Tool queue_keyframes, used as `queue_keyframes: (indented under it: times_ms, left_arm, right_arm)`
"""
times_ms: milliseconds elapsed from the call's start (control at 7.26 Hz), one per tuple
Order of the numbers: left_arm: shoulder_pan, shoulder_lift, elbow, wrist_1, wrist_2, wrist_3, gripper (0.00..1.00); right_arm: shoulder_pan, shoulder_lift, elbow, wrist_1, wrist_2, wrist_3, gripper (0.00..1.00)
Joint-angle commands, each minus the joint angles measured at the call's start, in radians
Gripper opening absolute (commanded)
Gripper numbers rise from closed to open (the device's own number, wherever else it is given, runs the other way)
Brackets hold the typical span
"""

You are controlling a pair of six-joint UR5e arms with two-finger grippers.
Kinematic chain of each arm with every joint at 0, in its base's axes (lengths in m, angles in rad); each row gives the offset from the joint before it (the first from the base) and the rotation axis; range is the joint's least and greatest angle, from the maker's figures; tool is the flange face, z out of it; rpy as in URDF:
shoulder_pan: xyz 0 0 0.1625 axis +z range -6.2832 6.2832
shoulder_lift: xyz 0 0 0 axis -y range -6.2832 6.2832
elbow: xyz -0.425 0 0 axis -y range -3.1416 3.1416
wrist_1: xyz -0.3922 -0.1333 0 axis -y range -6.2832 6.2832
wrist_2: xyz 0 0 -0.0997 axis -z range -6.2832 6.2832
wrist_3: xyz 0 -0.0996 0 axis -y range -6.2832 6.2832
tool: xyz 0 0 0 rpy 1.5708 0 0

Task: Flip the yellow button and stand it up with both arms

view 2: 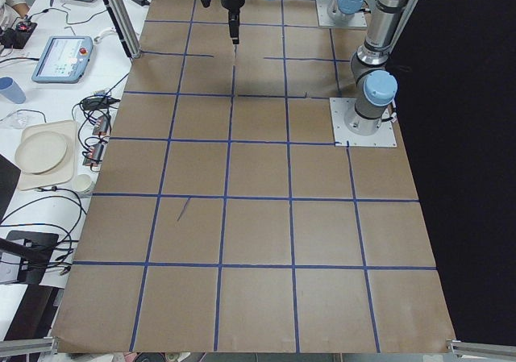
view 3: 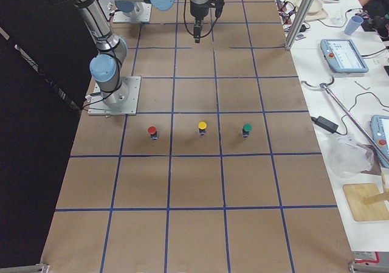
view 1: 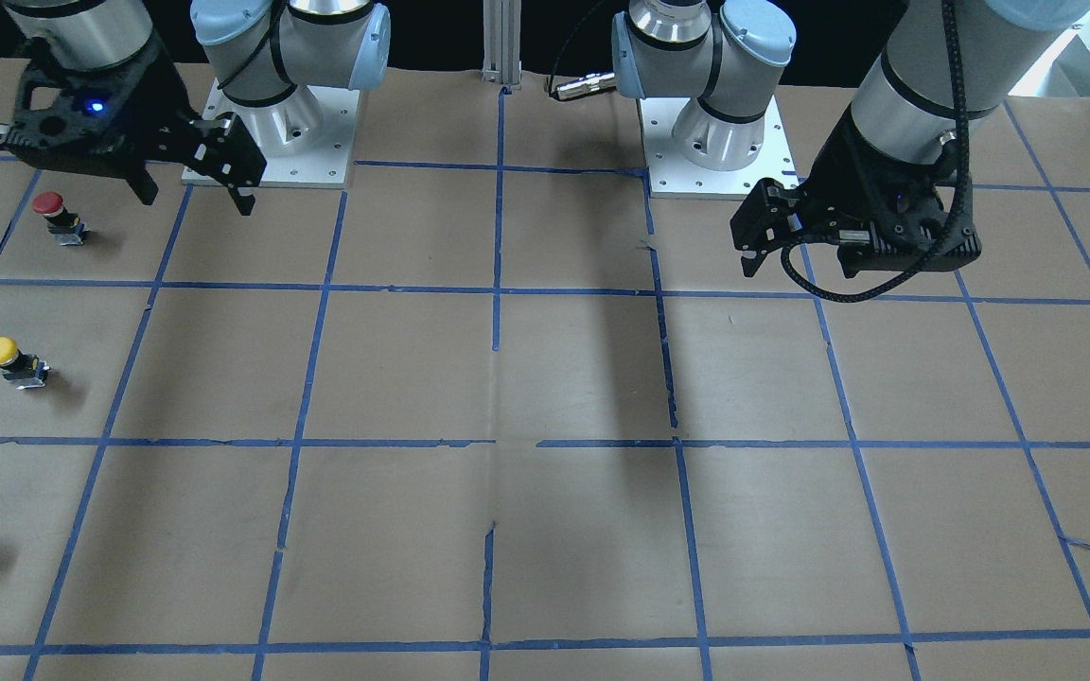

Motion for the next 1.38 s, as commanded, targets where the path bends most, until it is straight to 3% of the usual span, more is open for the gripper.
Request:
queue_keyframes:
  times_ms: [0,1239]
  left_arm:
    - [0.002,-0.003,0.002,0.002,0.002,0.008,1.00]
    - [0.001,-0.004,0.000,0.002,0.002,0.002,1.00]
  right_arm:
    - [0.065,0.005,0.009,0.013,-0.013,0.012,1.00]
    - [0.005,-0.013,-0.001,0.008,-0.007,0.034,1.00]
